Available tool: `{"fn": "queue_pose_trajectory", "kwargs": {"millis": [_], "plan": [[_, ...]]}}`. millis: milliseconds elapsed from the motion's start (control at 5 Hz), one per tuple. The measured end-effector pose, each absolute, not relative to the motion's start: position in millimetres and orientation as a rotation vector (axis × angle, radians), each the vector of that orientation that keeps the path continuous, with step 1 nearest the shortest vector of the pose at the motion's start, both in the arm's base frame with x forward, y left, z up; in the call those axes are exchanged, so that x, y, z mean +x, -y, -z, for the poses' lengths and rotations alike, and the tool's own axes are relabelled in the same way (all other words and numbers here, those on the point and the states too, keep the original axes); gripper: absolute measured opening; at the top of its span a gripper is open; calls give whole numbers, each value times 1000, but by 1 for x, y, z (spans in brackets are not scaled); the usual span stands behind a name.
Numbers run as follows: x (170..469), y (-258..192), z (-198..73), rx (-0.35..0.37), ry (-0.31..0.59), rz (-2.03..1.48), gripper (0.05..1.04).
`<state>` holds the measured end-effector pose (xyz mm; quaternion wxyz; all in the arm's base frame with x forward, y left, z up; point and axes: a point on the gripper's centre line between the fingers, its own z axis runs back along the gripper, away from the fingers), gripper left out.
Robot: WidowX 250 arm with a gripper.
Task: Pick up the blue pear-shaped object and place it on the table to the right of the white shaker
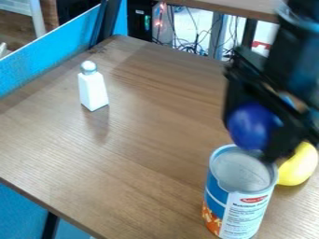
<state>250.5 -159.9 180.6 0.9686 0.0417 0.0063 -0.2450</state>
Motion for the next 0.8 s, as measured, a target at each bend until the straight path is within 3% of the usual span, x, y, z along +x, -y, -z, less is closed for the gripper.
{"fn": "queue_pose_trajectory", "kwargs": {"millis": [200,600,800], "plan": [[248,113,-178,100,-113,444,835],[262,29,-154,83,-220,361,835],[281,10,-134,131,-254,413,835]]}}
